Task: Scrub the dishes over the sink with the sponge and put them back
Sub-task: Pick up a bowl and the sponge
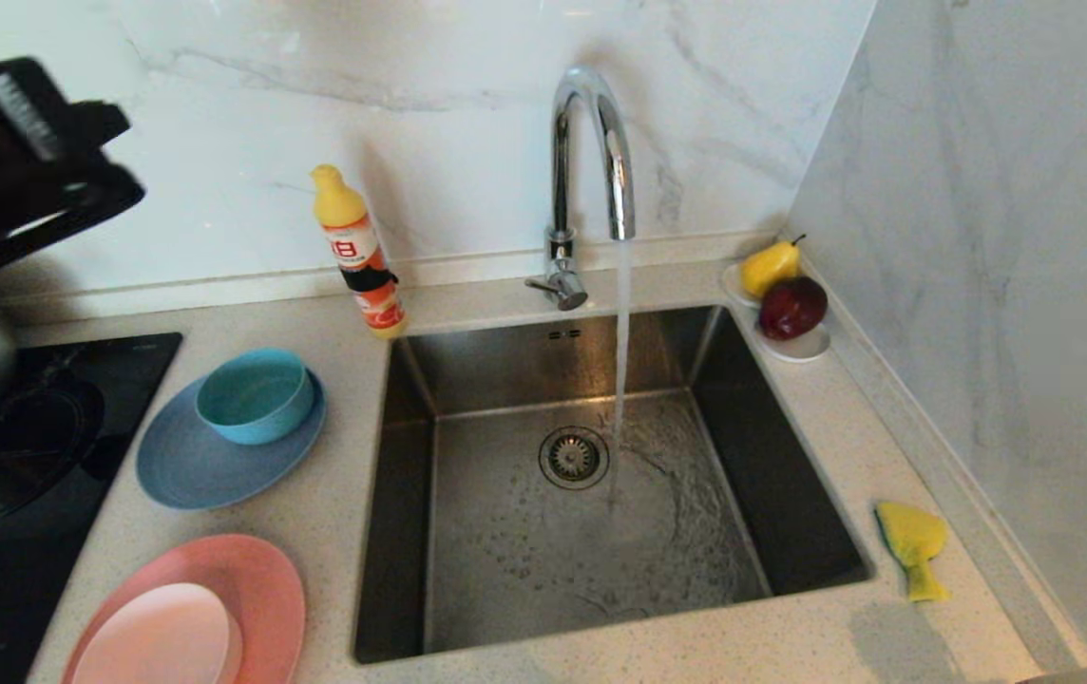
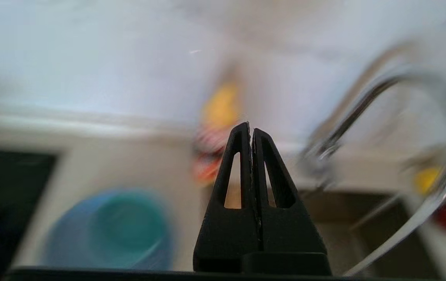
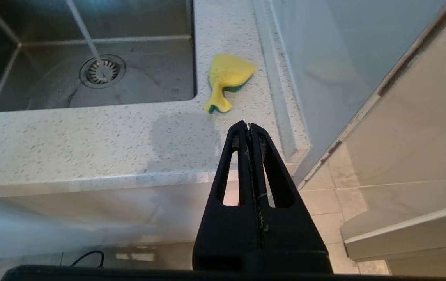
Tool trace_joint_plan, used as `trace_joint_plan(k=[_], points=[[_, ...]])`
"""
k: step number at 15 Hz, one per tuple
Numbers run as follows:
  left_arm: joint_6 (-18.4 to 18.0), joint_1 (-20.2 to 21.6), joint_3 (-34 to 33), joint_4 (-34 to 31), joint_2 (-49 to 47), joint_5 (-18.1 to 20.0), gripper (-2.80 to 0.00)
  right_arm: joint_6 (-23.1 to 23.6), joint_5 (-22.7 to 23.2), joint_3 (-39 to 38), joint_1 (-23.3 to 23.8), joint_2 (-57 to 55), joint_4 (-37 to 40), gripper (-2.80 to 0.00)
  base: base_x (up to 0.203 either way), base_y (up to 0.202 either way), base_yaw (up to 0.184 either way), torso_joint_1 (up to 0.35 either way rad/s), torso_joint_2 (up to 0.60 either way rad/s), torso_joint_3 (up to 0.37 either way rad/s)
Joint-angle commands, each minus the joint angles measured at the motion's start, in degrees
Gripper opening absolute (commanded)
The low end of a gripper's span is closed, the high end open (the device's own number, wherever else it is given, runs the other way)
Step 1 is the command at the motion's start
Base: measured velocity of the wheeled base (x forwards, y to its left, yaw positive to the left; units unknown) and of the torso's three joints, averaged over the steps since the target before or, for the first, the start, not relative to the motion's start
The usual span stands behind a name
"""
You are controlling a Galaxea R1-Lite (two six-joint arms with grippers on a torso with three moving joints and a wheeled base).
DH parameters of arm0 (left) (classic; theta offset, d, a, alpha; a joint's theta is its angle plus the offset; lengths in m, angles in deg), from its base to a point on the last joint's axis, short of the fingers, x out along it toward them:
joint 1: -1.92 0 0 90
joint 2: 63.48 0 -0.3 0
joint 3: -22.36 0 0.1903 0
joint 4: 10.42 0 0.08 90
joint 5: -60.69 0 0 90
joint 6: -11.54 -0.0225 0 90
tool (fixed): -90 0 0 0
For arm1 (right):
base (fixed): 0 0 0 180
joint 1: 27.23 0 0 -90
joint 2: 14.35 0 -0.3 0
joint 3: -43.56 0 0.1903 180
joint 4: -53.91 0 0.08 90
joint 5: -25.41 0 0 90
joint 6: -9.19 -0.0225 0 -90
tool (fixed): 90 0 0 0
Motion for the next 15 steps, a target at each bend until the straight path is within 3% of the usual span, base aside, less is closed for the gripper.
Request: trace_joint_plan(k=[1, 5, 7, 9, 12, 15], points=[[-0.8, 4.6, -13.0, 0.3, 16.2, -1.8, -2.8, 0.0, 0.0, 0.0, 0.0, 0.0, 0.0, -2.8, 0.0, 0.0, 0.0, 0.0, 0.0, 0.0], [-1.7, 15.6, -25.2, -0.2, 33.8, -3.1, -2.8, 0.0, 0.0, 0.0, 0.0, 0.0, 0.0, -2.8, 0.0, 0.0, 0.0, 0.0, 0.0, 0.0], [-4.6, 19.5, -33.3, -0.3, 42.3, -2.6, -2.8, 0.0, 0.0, 0.0, 0.0, 0.0, 0.0, -2.8, 0.0, 0.0, 0.0, 0.0, 0.0, 0.0], [-7.7, 21.3, -41.8, -0.6, 48.8, -0.4, -2.8, 0.0, 0.0, 0.0, 0.0, 0.0, 0.0, -2.8, 0.0, 0.0, 0.0, 0.0, 0.0, 0.0], [-9.7, 22.2, -54.8, 1.2, 51.2, 4.4, -2.8, 0.0, 0.0, 0.0, 0.0, 0.0, 0.0, -2.8, 0.0, 0.0, 0.0, 0.0, 0.0, 0.0], [-8.5, 22.5, -58.3, 0.2, 51.5, 4.3, -2.8, 0.0, 0.0, 0.0, 0.0, 0.0, 0.0, -2.8, 0.0, 0.0, 0.0, 0.0, 0.0, 0.0]])
